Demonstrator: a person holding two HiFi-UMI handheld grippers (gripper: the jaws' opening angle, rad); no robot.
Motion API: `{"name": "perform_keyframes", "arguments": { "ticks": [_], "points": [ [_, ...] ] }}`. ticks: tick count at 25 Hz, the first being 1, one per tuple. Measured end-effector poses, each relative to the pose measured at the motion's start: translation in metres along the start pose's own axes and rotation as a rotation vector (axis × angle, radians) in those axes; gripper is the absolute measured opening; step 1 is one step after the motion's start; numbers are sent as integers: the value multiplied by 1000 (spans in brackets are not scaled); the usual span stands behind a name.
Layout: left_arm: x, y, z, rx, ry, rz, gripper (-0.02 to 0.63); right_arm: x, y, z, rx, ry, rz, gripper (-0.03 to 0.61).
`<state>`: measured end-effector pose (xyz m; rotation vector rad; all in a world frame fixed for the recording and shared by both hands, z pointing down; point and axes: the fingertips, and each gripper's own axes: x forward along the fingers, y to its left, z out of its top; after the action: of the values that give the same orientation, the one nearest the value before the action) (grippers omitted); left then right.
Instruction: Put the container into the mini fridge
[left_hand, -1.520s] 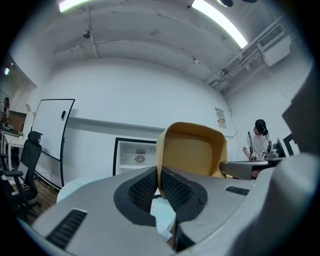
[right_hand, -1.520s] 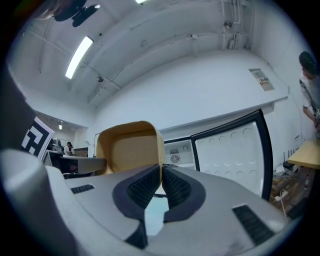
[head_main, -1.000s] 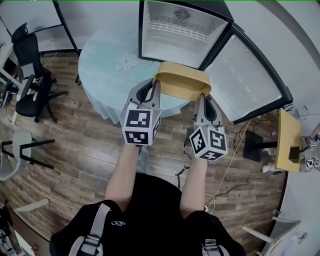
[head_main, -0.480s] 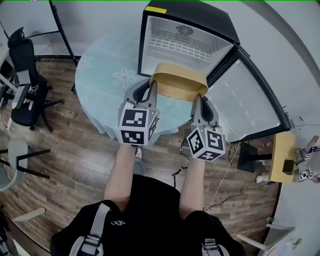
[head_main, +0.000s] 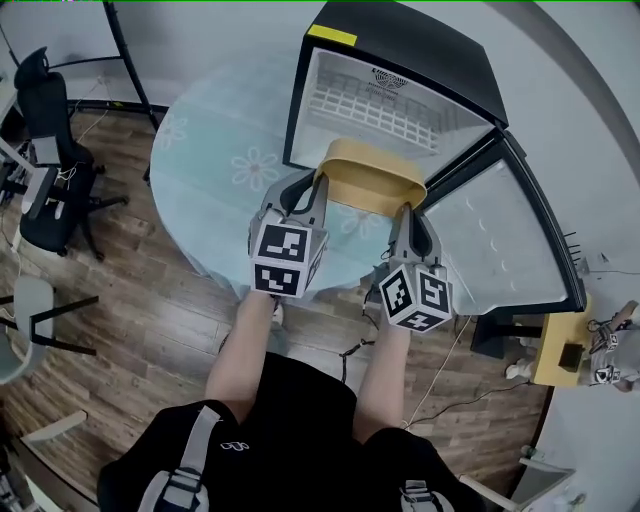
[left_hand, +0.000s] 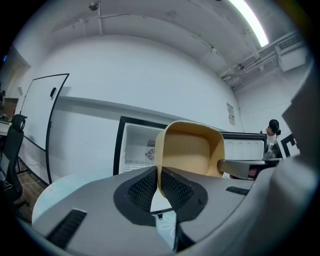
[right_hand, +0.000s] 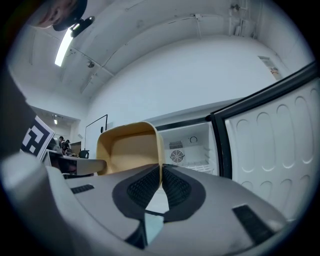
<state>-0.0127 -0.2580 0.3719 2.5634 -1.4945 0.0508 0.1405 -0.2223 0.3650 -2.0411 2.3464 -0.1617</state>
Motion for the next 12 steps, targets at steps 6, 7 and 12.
{"name": "perform_keyframes", "arguments": {
  "ticks": [6, 7, 12],
  "points": [
    [31, 20, -5, -24, 8, -7, 29, 37, -4, -1, -13, 14, -28, 17],
    [36, 25, -4, -30, 6, -6, 28, 44, -2, -1, -18, 16, -29, 17],
    [58, 48, -4, -54, 8, -1, 26, 73, 2, -3, -30, 30, -30, 17]
  ]
}}
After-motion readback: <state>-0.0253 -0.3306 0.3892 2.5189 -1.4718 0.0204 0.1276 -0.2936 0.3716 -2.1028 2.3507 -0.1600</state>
